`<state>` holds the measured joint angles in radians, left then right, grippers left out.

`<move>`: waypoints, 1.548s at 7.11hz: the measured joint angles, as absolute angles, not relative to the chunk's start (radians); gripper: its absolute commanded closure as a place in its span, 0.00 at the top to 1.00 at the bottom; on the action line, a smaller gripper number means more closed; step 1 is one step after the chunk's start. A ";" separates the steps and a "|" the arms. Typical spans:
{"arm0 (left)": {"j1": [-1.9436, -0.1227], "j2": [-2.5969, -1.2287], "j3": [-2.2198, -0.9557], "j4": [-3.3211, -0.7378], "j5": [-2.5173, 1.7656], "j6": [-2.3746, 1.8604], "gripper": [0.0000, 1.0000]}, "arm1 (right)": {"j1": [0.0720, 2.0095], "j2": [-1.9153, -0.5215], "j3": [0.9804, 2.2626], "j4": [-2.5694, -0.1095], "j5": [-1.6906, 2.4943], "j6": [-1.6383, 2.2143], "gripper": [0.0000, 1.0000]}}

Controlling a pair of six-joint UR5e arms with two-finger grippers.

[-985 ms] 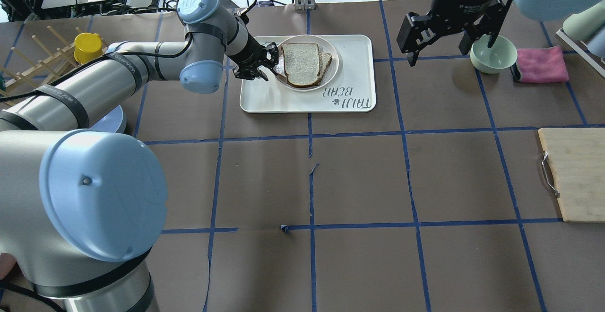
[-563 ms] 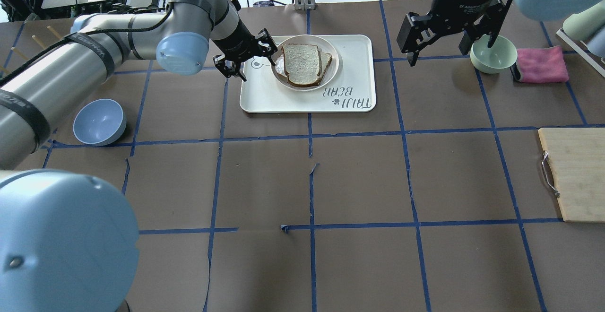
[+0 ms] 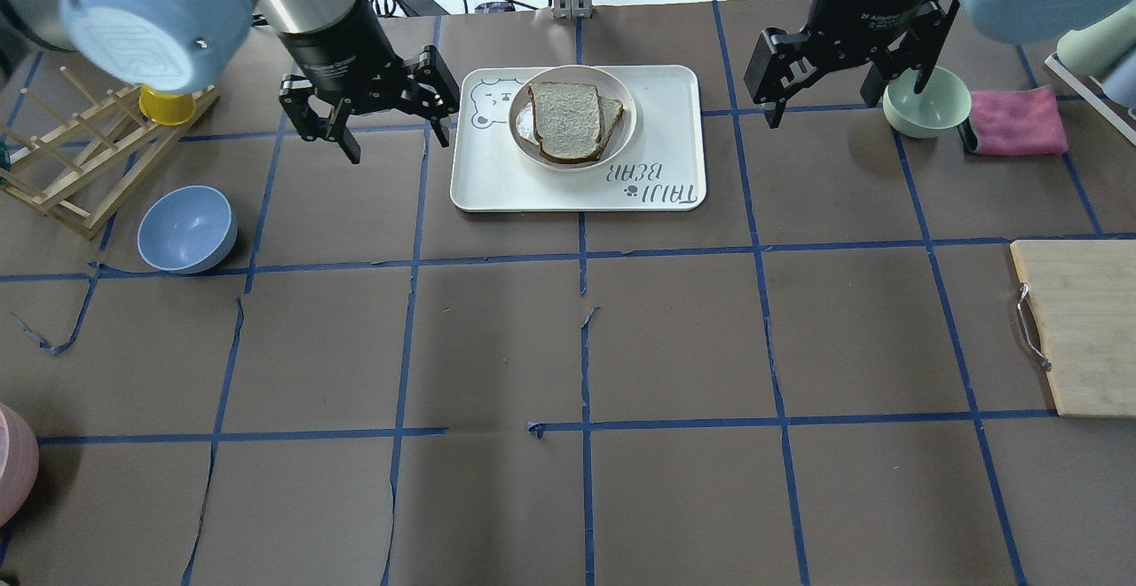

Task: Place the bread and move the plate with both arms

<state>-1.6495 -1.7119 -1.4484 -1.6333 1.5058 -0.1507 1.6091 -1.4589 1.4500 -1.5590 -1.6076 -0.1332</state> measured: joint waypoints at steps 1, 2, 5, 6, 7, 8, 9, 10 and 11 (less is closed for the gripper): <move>-1.645 -1.655 -1.455 -1.691 1.560 -0.122 1.00 | 1.609 -1.459 1.453 -1.562 -1.607 -0.132 1.00; -1.640 -1.624 -1.463 -1.712 1.586 -0.103 1.00 | 1.609 -1.459 1.454 -1.571 -1.604 -0.130 1.00; -1.634 -1.586 -1.476 -1.709 1.604 -0.086 1.00 | 1.609 -1.461 1.453 -1.611 -1.586 -0.112 1.00; -1.633 -1.580 -1.479 -1.703 1.605 -0.085 1.00 | 1.609 -1.463 1.452 -1.618 -1.581 -0.104 1.00; -1.632 -1.575 -1.481 -1.701 1.605 -0.082 1.00 | 1.609 -1.466 1.452 -1.621 -1.578 -0.089 1.00; -1.631 -1.571 -1.482 -1.700 1.606 -0.078 1.00 | 1.609 -1.468 1.452 -1.621 -1.578 -0.071 1.00; -1.630 -1.568 -1.484 -1.698 1.607 -0.075 1.00 | 1.609 -1.469 1.453 -1.621 -1.577 -0.062 1.00; -1.630 -1.567 -1.489 -1.687 1.607 -0.073 1.00 | 1.609 -1.469 1.453 -1.621 -1.577 -0.057 1.00; -1.630 -1.567 -1.494 -1.671 1.607 -0.070 1.00 | 1.609 -1.469 1.453 -1.621 -1.577 -0.056 1.00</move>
